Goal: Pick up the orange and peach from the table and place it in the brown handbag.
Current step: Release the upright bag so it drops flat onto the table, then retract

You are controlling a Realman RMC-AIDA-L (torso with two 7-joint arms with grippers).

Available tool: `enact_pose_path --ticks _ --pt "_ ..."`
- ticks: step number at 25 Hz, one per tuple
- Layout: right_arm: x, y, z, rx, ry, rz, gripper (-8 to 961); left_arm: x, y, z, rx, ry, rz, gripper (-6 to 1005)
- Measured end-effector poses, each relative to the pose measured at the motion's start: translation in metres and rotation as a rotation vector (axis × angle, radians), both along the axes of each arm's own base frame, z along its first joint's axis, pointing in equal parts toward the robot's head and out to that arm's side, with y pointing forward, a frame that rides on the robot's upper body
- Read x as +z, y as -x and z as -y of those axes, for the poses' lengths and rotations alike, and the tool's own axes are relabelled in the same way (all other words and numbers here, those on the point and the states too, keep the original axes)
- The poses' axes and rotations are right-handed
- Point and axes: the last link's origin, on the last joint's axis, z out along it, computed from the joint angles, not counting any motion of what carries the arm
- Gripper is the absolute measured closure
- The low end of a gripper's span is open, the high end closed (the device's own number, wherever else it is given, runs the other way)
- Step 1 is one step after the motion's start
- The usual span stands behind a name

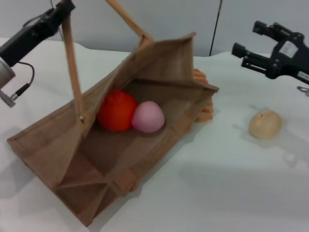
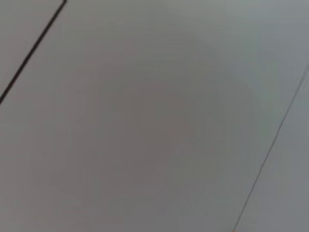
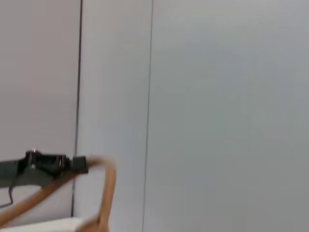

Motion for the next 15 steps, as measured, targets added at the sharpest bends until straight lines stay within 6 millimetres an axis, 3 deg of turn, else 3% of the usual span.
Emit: enact_pose_path --ticks 6,12,15 --pt "0.005 -0.006 0.004 0.007 -0.055 -0.032 106 -0.018 -0.002 -0.005 0.007 -0.039 -0.093 754" --pt "0.004 -0.011 0.003 -0.008 -0.088 -0.034 107 -0.033 -0.003 -0.005 0.011 -0.106 -0.149 532" --pt "0.003 -0.014 0.003 -0.002 -0.149 -0.02 107 -0.037 -0.001 -0.003 0.028 -0.173 -0.157 492"
